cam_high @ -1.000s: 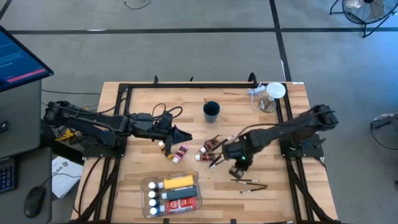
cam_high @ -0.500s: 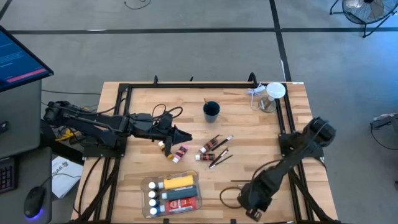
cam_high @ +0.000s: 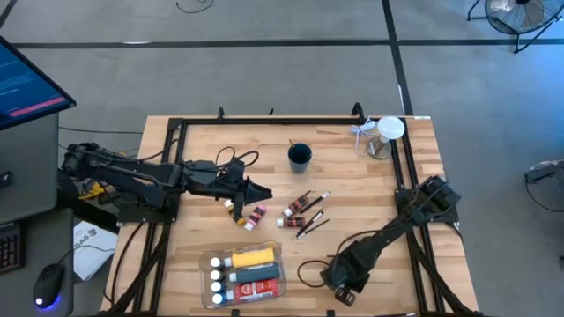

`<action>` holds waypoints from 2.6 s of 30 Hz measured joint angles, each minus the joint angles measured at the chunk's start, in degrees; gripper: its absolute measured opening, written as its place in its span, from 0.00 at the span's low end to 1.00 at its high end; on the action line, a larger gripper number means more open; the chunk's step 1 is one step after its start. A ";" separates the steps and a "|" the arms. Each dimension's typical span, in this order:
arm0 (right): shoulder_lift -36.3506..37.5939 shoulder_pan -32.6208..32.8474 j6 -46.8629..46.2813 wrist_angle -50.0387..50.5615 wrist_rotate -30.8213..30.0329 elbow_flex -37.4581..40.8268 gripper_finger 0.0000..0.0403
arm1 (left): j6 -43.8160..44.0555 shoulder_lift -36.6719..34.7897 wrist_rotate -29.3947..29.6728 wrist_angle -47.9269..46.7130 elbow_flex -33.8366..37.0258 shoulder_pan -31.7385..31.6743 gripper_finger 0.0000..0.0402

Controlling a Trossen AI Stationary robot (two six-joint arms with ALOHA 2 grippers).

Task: Pick & Place Paint Supplies
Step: Adjust the paint brushes on the table, then put the paint brush into the blue cup

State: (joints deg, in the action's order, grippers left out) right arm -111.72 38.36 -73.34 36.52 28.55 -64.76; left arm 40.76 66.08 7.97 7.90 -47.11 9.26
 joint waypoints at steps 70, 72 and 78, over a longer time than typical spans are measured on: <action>37.29 -6.19 -14.74 44.16 -22.85 -0.41 0.00 | -1.94 0.00 1.02 0.00 0.00 0.63 0.00; 37.29 -3.99 -15.26 43.76 -22.72 -0.36 0.00 | -1.94 0.00 1.00 0.00 0.00 0.63 0.00; 37.76 -1.03 -16.92 36.08 -20.92 7.68 0.09 | -2.62 0.00 1.00 0.00 0.00 0.63 0.00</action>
State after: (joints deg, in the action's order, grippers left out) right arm -73.97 37.33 -90.26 72.59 7.63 -57.08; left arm 38.14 66.08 8.97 7.90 -47.11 9.89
